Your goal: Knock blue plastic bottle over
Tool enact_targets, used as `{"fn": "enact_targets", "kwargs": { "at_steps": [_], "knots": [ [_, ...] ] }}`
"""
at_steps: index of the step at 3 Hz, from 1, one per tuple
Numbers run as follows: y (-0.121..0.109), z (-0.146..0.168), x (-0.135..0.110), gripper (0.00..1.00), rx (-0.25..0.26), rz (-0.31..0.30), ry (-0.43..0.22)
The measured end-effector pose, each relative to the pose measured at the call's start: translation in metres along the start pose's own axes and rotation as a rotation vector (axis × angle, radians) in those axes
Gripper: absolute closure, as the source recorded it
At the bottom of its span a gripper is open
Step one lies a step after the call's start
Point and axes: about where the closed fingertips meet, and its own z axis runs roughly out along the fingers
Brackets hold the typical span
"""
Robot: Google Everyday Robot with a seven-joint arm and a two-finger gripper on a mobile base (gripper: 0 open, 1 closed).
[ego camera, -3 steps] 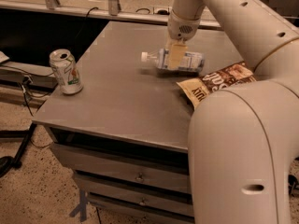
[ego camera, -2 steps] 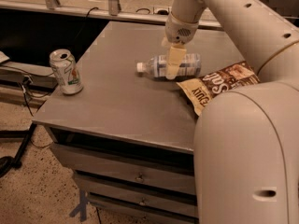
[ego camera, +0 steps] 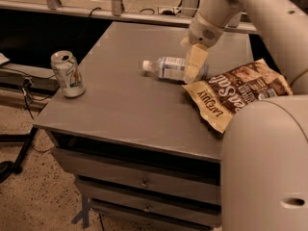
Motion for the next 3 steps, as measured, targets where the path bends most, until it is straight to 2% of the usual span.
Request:
{"fn": "enact_targets", "kwargs": {
  "at_steps": [1,2,3],
  "knots": [
    [-0.008,-0.066,0.035,0.00,0.101,0.132,-0.194],
    [-0.007,-0.150,0.060,0.00,0.255,0.195,-0.362],
    [0.004,-0.206,0.067,0.00,0.354,0.227,-0.448]
  ]
}}
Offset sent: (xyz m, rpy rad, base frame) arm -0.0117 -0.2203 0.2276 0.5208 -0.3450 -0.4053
